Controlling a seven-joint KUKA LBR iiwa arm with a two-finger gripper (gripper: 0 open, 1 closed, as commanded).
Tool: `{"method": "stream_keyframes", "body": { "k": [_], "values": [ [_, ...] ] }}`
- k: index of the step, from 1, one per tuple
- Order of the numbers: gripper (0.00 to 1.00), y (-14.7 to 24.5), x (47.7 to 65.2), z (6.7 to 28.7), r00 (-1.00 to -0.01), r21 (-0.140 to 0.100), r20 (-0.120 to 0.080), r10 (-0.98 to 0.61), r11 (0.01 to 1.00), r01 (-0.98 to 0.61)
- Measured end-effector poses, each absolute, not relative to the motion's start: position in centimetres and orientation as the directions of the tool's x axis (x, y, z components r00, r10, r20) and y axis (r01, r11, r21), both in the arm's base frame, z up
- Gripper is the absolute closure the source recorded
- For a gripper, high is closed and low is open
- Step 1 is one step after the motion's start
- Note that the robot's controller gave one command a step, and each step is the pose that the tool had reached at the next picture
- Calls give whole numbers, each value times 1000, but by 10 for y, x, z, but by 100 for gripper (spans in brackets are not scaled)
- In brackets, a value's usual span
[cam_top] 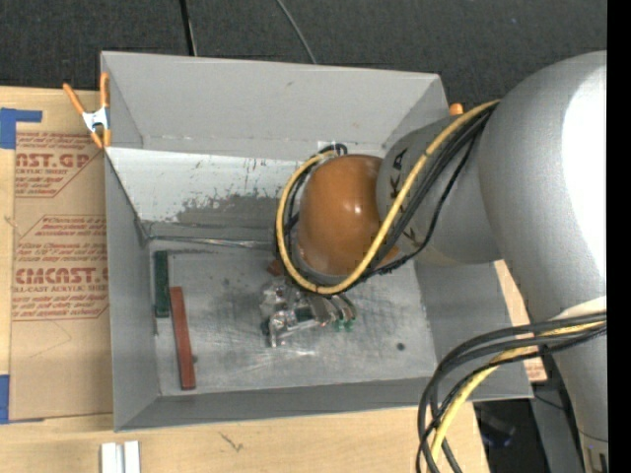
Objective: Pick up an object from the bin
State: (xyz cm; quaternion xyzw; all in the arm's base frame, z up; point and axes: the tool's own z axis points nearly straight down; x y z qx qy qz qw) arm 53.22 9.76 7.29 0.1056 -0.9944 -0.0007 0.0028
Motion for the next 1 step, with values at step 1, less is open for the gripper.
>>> {"method": "stream_keyframes", "body": {
  "k": [1],
  "values": [
    [100, 98, 532, 73, -978, 2, 5, -210, 978, -210]
  ]
}}
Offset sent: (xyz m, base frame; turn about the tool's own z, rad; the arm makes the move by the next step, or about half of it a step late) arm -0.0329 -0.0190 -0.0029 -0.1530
